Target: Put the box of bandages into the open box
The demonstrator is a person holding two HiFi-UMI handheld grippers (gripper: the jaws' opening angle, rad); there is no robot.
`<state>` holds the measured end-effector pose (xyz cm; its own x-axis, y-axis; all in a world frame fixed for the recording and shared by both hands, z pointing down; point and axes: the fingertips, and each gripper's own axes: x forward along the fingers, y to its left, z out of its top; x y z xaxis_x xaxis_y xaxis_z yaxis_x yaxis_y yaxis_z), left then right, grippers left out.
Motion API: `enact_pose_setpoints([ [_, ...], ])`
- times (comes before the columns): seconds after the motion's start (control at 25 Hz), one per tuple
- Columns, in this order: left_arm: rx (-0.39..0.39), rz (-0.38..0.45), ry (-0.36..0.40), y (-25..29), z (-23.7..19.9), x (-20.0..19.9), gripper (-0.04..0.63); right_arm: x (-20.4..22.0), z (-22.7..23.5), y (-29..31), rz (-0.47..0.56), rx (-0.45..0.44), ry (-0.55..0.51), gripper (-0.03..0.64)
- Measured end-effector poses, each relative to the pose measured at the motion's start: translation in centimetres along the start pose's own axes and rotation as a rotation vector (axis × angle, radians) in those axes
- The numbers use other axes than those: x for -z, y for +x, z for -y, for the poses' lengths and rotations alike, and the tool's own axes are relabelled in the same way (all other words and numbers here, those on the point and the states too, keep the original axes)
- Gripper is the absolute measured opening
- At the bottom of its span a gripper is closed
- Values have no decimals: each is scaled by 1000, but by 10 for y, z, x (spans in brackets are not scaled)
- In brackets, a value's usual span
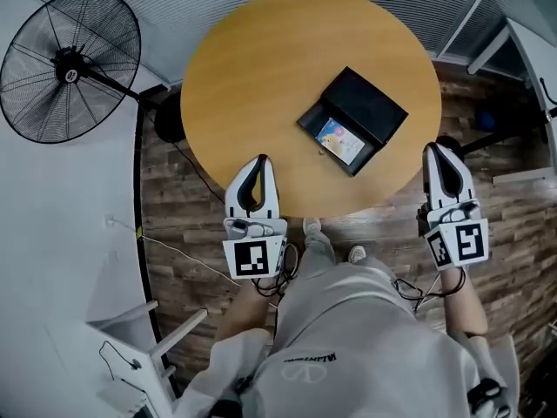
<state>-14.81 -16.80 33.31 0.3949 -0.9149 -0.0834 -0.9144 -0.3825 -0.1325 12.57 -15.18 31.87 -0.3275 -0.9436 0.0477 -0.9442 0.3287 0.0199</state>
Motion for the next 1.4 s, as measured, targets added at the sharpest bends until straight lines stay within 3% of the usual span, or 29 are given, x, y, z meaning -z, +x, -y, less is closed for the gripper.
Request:
enact_pose_setpoints([
  [0.68,-180,-5,21,-114,107,-45,6,-1,23,-130,38,-127,35,18],
  [1.16,-238,-33,41,-160,112,-58,6,12,13,-147,14,-167,90,18],
  [1.4,-228,-31,33,-176,101,-57,6,8,-3,-149,24,-152,83,18],
])
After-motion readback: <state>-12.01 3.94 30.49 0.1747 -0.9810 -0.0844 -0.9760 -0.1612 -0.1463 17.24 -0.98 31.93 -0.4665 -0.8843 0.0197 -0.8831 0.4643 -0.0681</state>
